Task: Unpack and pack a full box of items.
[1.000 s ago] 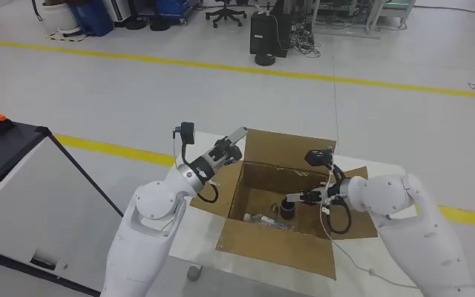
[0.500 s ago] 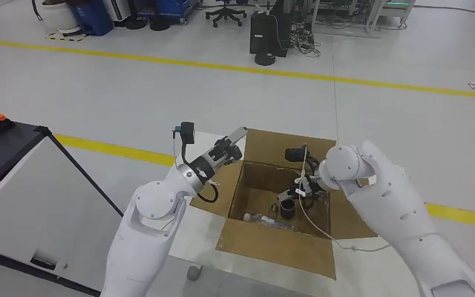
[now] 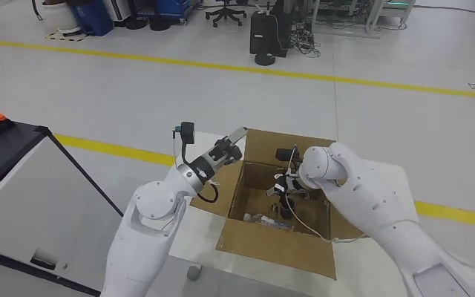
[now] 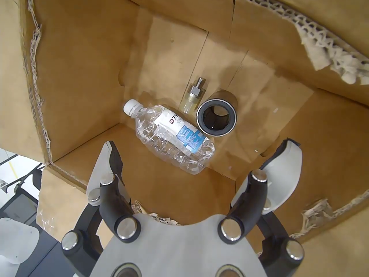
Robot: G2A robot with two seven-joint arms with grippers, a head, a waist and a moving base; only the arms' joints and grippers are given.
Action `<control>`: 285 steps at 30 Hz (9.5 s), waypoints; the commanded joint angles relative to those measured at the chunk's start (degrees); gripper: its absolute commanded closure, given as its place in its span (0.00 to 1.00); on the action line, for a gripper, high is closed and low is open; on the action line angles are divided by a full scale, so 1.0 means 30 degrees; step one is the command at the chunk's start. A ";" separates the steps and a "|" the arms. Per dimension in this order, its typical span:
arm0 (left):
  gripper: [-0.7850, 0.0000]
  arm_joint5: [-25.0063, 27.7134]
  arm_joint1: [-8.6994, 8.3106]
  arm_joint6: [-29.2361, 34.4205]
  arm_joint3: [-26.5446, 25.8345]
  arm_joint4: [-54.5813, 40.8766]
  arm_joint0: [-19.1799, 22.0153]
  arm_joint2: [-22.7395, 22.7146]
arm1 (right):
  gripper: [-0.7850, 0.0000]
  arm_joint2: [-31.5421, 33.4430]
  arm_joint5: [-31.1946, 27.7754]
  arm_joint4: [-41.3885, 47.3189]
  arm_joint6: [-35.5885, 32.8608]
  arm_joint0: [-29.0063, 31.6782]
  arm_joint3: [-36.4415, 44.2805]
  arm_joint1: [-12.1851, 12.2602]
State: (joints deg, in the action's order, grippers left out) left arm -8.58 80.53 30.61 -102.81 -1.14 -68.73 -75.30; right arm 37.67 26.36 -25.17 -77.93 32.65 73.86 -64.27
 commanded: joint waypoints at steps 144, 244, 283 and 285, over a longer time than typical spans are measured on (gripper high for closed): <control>0.00 -0.0001 0.0000 0.0000 0.0000 -0.0001 0.0000 0.0000 | 1.00 -0.8752 0.6824 0.1834 0.6827 -0.1905 -0.1742 -0.1318; 0.00 -0.0001 0.0000 0.0000 0.0000 -0.0001 0.0000 0.0000 | 0.00 0.9401 0.0914 -0.0477 0.4513 1.0475 1.1411 0.4933; 0.00 -0.0001 0.0000 0.0000 0.0000 -0.0001 0.0000 0.0000 | 0.00 0.0840 0.4078 -0.2912 0.4408 0.3968 0.7889 0.2148; 0.00 -0.0001 0.0000 0.0000 0.0000 -0.0001 0.0000 0.0000 | 0.00 0.0836 0.3779 -0.2333 0.4505 0.3745 0.7077 0.1962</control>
State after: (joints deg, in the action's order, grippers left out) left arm -8.58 80.53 30.61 -102.81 -1.14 -68.73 -75.30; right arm 40.22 38.17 -33.04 -64.56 44.25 96.53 -58.12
